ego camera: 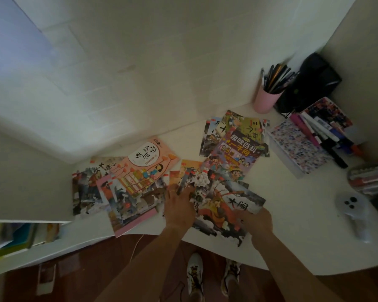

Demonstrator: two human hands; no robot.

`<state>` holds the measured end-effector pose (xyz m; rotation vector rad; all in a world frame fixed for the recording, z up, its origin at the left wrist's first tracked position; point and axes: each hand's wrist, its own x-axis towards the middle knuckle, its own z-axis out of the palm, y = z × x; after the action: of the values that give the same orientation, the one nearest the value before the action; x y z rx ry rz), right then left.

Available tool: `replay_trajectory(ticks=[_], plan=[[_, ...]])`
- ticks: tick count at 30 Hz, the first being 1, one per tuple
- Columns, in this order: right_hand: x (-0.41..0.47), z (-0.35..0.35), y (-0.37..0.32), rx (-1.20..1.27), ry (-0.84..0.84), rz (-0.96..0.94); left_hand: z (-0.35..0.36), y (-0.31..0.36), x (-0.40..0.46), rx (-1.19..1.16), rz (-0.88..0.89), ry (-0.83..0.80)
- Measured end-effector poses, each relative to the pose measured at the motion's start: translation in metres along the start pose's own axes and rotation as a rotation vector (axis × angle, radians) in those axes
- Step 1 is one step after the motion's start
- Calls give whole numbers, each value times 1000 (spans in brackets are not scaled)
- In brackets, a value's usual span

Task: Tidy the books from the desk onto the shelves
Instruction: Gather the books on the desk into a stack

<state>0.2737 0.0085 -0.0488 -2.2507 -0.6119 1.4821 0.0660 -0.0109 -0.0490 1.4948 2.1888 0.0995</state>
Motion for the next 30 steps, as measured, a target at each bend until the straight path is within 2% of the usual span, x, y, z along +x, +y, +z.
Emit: replay_trajectory(ticks=[6, 11, 16, 20, 23, 27, 30], plan=[[-7, -8, 16, -47, 88, 21, -1, -1, -4, -272, -137, 45], [-13, 8, 23, -54, 124, -94, 11, 0, -6, -396, -149, -37], [-19, 13, 21, -39, 66, -138, 13, 8, -14, -620, -175, -56], [-21, 1, 21, 103, -64, -109, 0, 14, -20, -864, -62, -236], [-28, -16, 17, 272, -89, -233, -14, 28, -29, -1040, 101, -403], [-32, -45, 3, 417, -18, -462, -17, 45, -34, -1002, 250, -377], [-29, -57, -7, 293, -76, -563, -10, 52, -32, -962, 283, -371]])
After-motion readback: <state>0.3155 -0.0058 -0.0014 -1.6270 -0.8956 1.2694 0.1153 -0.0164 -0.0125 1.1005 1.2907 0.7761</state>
